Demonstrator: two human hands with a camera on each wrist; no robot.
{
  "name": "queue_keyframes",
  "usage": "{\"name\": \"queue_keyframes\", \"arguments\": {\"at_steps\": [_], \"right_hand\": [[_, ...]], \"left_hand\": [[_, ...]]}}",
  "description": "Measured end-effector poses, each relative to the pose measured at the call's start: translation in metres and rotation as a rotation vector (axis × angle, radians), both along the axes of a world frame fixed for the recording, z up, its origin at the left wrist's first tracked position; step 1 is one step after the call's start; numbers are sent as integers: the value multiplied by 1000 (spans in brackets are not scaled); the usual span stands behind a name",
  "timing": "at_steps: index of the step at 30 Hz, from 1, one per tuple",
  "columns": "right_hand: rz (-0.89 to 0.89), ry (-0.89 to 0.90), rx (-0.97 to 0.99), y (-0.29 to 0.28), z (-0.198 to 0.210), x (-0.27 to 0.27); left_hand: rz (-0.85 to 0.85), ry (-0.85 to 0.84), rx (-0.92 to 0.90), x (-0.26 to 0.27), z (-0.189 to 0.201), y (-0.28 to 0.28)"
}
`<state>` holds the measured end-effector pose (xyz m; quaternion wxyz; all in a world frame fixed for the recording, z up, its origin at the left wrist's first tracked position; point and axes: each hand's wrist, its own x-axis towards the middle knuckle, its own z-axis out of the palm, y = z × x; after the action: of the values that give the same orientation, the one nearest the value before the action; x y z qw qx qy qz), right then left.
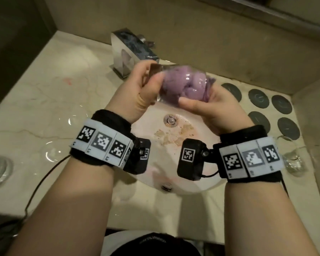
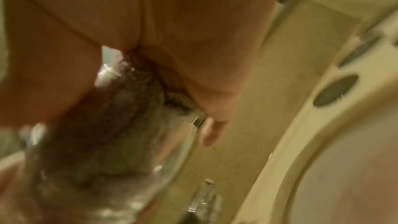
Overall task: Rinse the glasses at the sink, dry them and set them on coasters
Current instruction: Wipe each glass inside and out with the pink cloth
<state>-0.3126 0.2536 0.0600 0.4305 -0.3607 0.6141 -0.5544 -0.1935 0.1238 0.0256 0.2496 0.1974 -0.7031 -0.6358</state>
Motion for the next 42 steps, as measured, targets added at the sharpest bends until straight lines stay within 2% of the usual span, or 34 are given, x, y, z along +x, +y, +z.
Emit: {"name": "queue_keyframes", "arguments": {"at_steps": [2,4,6,9,11,12,16,20,24,26,32,35,37,40,42], "right_hand": [[-22,-157,-119,-1,-2,-2],[-52,-174,-132,-1,0,-3],[-71,-5,-64,2,2,-2],[-87,269,63,4,6,3],[-82,392,70,2,5,5],[-85,420,67,1,4,6],[-76,283,74,4,2,4],[-30,126,-19,8,5,-3],[-42,161,-4,18,11,-10],[-122,178,-14,23,12,-16],[-481,40,-189,13,18,-19],[-519,-31,-303,9,29,-18],[-397,89,-298,9,35,-19],[-199,423,-184,6,41,-20],[-134,584,-220,1,45,-21]], "left_hand": [[-48,113,-134,1,6,-2],[-80,138,-195,1,8,-3],[-75,87,-126,2,7,0],[-78,-133,166,-1,4,4],[-102,-264,319,-4,-1,2],[-98,-278,324,-5,-2,2],[33,-181,73,-3,3,6],[33,-27,-58,1,6,8],[56,6,62,2,5,12],[94,-18,126,4,2,10],[123,92,440,-1,-3,1],[57,157,618,-4,0,-2],[10,201,671,-3,3,-4],[-14,207,704,-3,9,-10],[-40,174,693,-1,12,-12]]}}
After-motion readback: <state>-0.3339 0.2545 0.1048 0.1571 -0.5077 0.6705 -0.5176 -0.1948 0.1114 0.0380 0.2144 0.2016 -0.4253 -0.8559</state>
